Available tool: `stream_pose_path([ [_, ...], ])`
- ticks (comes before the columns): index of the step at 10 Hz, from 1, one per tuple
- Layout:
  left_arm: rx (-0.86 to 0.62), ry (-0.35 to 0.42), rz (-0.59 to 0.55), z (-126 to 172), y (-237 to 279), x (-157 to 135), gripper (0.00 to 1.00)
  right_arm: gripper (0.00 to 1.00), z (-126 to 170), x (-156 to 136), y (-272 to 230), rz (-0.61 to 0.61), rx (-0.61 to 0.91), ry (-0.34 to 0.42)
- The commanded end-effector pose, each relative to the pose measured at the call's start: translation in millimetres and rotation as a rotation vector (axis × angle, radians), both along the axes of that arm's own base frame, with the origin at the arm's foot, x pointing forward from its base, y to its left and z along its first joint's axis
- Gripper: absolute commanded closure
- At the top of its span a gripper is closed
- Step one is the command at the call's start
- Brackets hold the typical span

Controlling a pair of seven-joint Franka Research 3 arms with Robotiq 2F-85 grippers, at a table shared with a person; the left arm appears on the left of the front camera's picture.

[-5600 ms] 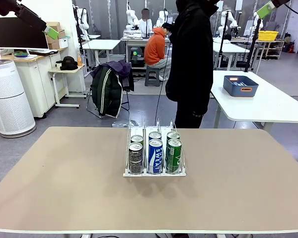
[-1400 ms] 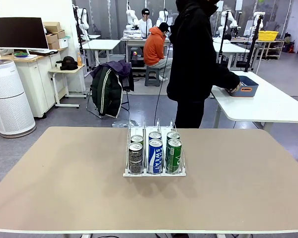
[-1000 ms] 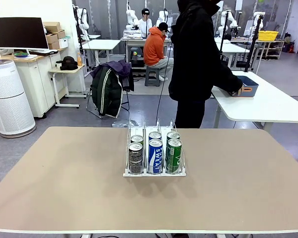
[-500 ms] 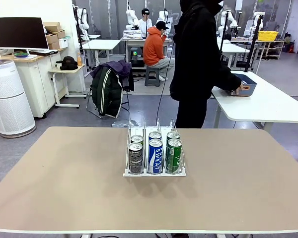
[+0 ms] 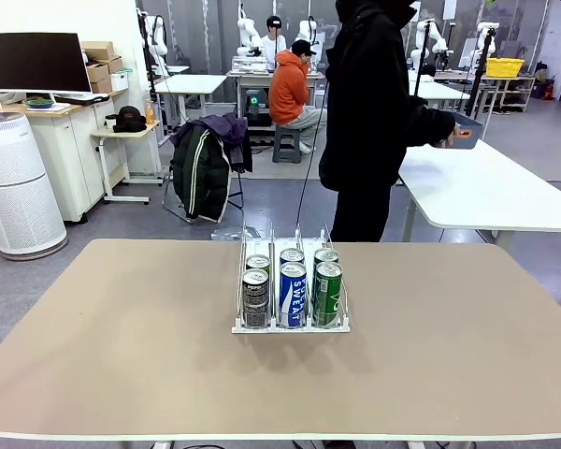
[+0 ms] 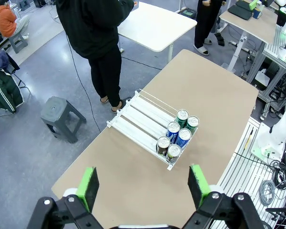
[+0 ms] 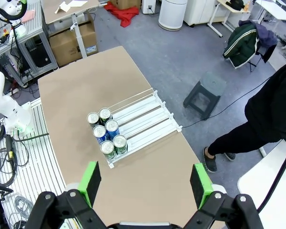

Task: Fill the beverage cans into the dispenser.
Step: Pick up the Sprite handed by the human.

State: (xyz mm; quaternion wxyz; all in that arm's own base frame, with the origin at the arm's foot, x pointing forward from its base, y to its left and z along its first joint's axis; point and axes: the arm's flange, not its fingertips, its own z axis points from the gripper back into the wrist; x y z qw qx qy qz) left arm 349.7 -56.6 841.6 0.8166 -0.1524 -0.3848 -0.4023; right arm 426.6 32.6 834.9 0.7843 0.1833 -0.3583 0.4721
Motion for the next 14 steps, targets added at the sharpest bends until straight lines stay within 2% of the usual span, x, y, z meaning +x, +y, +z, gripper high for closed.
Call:
stream_pose_path([
  [1,-0.024,0.003,0.001,1.2,-0.3,-0.4,0.0,0.0,0.0,-0.3,-0.3,0.001,-0.003,-0.003],
  [14,-0.024,0.003,0.001,1.2,-0.3,-0.4,0.0,0.0,0.0,-0.3,-0.3,0.001,-0.003,-0.003],
])
